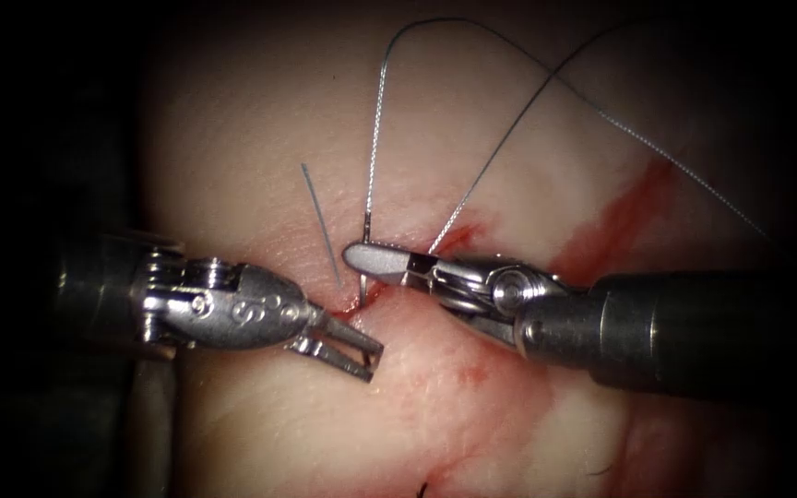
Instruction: Wound Closure
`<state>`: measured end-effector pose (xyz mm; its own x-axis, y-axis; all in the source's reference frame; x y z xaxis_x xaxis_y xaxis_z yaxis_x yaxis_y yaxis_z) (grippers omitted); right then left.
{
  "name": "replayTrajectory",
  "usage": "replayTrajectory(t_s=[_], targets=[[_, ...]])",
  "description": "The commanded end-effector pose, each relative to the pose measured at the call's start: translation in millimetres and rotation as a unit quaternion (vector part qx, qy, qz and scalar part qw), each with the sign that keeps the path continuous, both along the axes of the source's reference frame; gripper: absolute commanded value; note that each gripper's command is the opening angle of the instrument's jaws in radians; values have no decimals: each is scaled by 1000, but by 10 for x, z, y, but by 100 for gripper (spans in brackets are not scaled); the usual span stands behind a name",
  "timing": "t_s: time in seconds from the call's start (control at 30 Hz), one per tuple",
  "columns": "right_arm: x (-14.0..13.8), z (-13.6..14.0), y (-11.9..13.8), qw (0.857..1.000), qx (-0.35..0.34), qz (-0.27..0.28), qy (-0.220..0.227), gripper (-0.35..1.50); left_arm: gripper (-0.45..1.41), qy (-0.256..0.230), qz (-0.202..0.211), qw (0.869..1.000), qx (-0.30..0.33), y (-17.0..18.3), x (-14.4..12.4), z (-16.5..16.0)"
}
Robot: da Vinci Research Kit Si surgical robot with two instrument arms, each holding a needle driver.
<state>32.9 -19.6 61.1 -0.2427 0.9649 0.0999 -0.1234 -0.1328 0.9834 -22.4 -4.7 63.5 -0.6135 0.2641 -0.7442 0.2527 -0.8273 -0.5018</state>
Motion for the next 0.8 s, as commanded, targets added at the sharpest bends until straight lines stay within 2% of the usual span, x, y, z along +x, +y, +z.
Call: replayTrajectory(t_s=[0.03, 0.1, 0.13, 0.17, 0.2, 0.23, 0.27, 0.3, 0.33, 0.37, 0.4, 0.43, 0.47, 0.5, 0.53, 0.57, 0.6, 0.63, 0.67, 0.7, 0.73, 0.77, 0.8], targets=[[7, 2, 1, 1000, -1, 4, -1, -35, -45, 10, -30, 998, 47, -4, 0, 1], [7, 2, 1, 1000, -1, 7, -2, -35, -45, 8, -39, 997, 62, -4, 0, -1], [7, 2, 1, 999, -38, 4, -12, -35, -45, 6, -52, 995, 82, -4, 1, -2], [8, 1, 2, 987, -153, -10, -43, 53, -45, -12, -72, 991, 115, -3, 3, -3], [9, 0, 2, 971, -228, -20, -64, 106, -45, -36, -90, 985, 145, -2, 3, -2], [9, 0, 2, 971, -228, -20, -64, 106, -45, -36, -90, 985, 145, -2, 3, -2], [8, -1, 2, 963, -260, -25, -72, 111, -45, -42, -101, 980, 163, -2, 3, -2], [8, -3, 4, 957, -279, -24, -75, 113, -45, -50, -132, 970, 199, -1, 3, -1], [8, -3, 4, 957, -279, -24, -75, 113, -45, -50, -132, 970, 199, -1, 3, -1], [8, -4, 6, 954, -289, -22, -78, 115, -45, -53, -143, 964, 216, -1, 2, -1], [7, -8, 12, 943, -322, 1, -87, 120, -45, -64, -156, 955, 242, -1, 2, -1], [6, -11, 16, 938, -334, 14, -91, 120, -45, -69, -172, 945, 268, 0, 2, -1], [6, -11, 16, 938, -334, 14, -91, 120, -45, -69, -172, 945, 268, 0, 2, -1], [3, -19, 25, 918, -382, 29, -106, 116, -45, -74, -205, 924, 315, 0, 2, -1], [1, -23, 29, 907, -405, 28, -117, 115, -45, -82, -222, 908, 345, 1, 1, -1], [1, -23, 29, 907, -405, 28, -117, 115, -45, -82, -222, 908, 345, 1, 1, -1], [-2, -31, 39, 872, -470, 17, -137, 106, -45, -81, -244, 873, 415, 4, 1, -4], [-2, -31, 39, 872, -470, 17, -137, 106, -45, -81, -244, 873, 415, 4, 1, -4], [-3, -33, 42, 858, -494, 11, -142, 106, -45, -85, -259, 852, 447, 7, 0, -7], [-4, -36, 46, 838, -527, 1, -145, 105, -45, -92, -269, 841, 461, 10, 0, -10], [-6, -39, 50, 805, -573, -7, -151, 106, -45, -109, -306, 786, 526, 23, 0, -23], [-6, -39, 50, 805, -573, -7, -151, 106, -45, -109, -306, 786, 526, 23, 0, -23], [-6, -39, 50, 797, -584, -7, -154, 108, -45, -110, -317, 766, 548, 27, 1, -27]])
